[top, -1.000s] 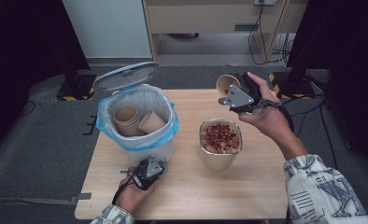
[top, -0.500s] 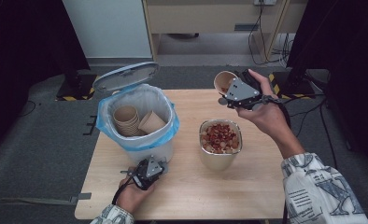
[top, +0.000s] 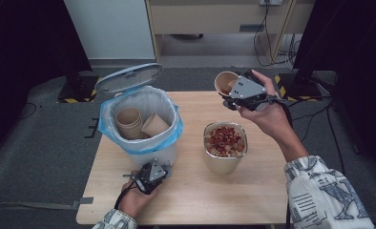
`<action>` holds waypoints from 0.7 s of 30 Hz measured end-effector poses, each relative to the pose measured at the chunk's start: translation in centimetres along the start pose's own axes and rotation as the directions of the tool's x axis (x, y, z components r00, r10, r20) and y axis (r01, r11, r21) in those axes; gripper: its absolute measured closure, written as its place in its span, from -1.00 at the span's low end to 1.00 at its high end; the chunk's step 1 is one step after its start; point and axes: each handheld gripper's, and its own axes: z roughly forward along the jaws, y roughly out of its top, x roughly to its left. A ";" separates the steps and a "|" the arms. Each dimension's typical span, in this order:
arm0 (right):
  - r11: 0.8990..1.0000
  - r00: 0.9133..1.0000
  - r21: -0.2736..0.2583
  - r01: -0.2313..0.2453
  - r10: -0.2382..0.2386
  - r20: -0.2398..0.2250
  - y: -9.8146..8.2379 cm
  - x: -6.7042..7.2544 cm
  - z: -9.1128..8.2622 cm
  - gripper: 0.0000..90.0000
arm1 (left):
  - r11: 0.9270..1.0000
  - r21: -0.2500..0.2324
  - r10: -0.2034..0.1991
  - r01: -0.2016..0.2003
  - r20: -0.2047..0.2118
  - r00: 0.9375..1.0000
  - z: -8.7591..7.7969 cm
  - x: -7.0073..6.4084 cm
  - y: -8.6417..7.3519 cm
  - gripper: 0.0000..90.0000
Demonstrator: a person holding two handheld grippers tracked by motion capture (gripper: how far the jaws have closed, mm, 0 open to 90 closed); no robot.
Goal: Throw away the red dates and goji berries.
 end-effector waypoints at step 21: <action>0.995 0.995 -0.039 -0.094 0.093 -0.043 1.0 0.2 0.9 -0.28 | 1.000 0.004 0.005 -0.005 0.000 1.000 0.0 0.0 0.0 0.99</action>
